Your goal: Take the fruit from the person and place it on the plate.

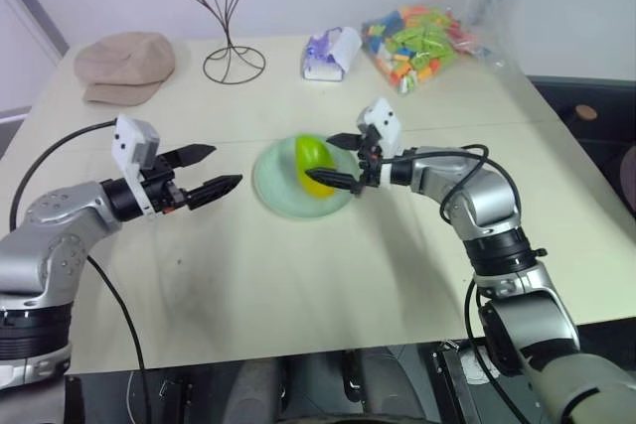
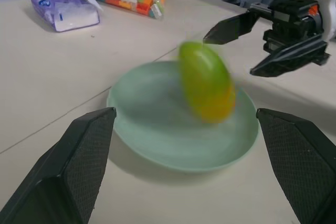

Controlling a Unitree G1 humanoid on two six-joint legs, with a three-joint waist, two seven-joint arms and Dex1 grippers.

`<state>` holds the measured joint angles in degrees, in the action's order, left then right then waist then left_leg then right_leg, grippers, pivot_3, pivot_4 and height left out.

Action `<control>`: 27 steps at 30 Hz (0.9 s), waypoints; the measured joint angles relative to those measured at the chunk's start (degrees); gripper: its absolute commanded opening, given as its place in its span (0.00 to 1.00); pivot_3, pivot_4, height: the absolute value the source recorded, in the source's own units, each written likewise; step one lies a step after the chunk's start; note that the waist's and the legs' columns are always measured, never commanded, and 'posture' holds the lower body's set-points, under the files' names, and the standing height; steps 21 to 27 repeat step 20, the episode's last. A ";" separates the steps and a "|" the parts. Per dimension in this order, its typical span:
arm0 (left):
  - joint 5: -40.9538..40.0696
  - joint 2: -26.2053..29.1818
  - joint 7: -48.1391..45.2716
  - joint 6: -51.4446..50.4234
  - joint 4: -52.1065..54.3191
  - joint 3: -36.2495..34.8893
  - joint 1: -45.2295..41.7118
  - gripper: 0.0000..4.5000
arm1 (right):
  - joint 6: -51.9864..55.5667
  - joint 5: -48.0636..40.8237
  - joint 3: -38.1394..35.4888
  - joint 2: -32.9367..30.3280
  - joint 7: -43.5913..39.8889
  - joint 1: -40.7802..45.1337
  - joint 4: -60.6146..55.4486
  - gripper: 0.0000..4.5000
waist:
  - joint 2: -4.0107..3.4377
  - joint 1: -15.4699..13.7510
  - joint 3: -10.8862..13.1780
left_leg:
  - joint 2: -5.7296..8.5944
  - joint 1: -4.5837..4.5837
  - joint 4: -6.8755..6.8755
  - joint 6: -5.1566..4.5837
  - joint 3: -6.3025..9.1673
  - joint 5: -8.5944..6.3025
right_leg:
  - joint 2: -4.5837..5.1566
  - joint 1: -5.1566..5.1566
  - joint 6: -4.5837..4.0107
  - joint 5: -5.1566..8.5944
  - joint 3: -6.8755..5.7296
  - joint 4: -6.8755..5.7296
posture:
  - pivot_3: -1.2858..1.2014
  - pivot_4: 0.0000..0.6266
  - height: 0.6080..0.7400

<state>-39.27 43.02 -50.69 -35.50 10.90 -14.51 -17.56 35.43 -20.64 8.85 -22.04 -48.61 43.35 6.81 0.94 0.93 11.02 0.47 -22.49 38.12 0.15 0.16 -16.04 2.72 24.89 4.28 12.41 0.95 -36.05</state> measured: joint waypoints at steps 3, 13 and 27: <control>0.06 -0.42 0.46 0.03 0.20 0.00 -0.03 1.00 | -0.98 0.85 -0.40 -0.85 0.43 0.02 0.82 0.99 | 0.00 -0.01 0.00 | 0.00 0.00 0.00 0.00 0.00 0.00 | -0.01 0.00 0.00 0.00 0.00 0.00 | 0.52 0.24 1.00; 5.21 -3.25 8.86 6.91 -7.99 -3.72 -1.74 1.00 | -6.16 2.04 -13.26 -8.80 7.31 -1.97 4.59 0.99 | 0.01 -0.20 0.00 | 0.02 -0.01 0.00 0.00 -0.03 0.00 | 0.00 -0.02 0.01 0.00 -0.03 0.03 | 0.52 0.24 1.00; 7.49 -5.07 11.86 9.87 -11.24 -5.31 1.56 1.00 | -11.66 3.07 -19.01 -9.49 13.32 -7.10 6.91 0.99 | 0.00 0.19 0.00 | -0.02 0.03 -0.03 0.00 -0.06 0.00 | -0.05 -0.01 0.01 0.00 0.04 -0.01 | 0.52 0.24 1.00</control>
